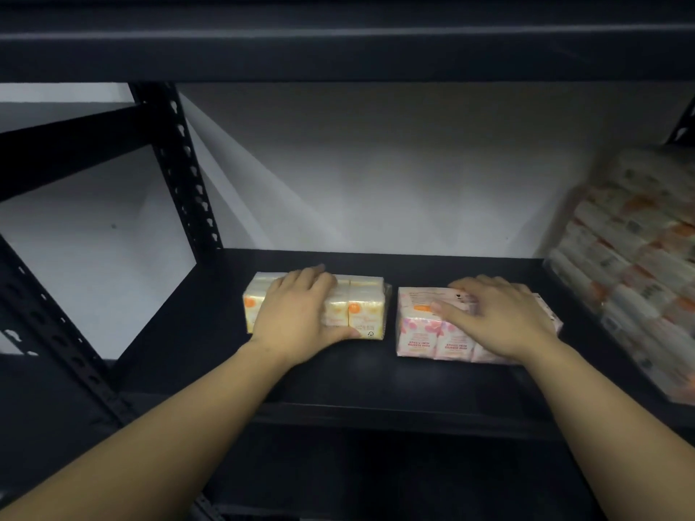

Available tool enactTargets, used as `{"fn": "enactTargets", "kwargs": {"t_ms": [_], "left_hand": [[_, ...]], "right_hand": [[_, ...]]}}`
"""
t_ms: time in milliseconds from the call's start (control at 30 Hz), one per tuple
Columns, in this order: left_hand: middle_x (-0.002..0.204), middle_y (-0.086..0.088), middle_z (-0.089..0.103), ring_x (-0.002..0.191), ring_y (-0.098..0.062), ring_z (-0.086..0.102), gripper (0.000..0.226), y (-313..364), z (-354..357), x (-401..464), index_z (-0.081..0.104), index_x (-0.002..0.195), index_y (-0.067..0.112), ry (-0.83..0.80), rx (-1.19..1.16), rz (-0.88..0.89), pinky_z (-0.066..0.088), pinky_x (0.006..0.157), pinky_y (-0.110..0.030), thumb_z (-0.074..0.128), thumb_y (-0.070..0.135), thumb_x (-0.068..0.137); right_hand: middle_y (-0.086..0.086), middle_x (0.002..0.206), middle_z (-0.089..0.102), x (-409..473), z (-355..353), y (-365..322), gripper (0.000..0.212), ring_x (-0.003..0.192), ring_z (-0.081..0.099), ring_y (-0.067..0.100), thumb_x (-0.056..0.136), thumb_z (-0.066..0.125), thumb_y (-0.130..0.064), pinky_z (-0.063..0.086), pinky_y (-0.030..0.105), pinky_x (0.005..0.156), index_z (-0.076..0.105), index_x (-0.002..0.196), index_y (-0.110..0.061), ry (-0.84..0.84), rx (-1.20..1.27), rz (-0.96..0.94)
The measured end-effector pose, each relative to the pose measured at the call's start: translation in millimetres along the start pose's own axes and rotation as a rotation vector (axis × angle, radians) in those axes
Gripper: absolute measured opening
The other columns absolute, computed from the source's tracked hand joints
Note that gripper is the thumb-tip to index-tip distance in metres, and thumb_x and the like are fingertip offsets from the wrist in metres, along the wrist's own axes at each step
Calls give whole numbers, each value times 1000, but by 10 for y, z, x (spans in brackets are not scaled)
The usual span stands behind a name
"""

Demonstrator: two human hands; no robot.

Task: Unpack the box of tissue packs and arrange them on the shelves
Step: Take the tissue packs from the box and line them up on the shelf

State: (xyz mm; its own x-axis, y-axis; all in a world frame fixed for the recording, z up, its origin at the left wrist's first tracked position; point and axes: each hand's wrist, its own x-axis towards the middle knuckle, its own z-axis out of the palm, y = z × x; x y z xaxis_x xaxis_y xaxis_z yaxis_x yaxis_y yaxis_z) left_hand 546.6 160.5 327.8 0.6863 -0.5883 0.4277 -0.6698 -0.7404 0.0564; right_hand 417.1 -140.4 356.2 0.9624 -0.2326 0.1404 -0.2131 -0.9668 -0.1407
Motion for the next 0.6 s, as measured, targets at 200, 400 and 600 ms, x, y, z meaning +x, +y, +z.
{"fn": "enactTargets", "kwargs": {"t_ms": [200, 400, 600], "left_hand": [[168, -8, 29, 155, -33, 24, 102, -16, 80, 79, 23, 162, 35, -112, 131, -10, 19, 126, -52, 32, 94, 79], [169, -8, 27, 156, -33, 21, 100, -76, 187, 403, 21, 162, 34, -138, 115, -37, 16, 125, -51, 42, 90, 81], [168, -7, 27, 154, -33, 23, 99, -203, 366, 886, 22, 161, 34, -166, 118, -45, 15, 125, -52, 47, 87, 82]], "right_hand": [[-11, 124, 63, -24, 4, -15, 96, 117, 57, 18, 71, 13, -99, 40, 42, 103, 55, 137, -43, 13, 10, 9], [-14, 123, 62, -24, 27, 0, 92, 116, 56, 16, 74, 17, -99, 39, 42, 102, 55, 137, -44, 9, 28, 16], [-15, 123, 62, -8, 46, 10, 90, 116, 55, 16, 74, 18, -98, 38, 41, 102, 55, 136, -45, 6, 31, 29]]}}
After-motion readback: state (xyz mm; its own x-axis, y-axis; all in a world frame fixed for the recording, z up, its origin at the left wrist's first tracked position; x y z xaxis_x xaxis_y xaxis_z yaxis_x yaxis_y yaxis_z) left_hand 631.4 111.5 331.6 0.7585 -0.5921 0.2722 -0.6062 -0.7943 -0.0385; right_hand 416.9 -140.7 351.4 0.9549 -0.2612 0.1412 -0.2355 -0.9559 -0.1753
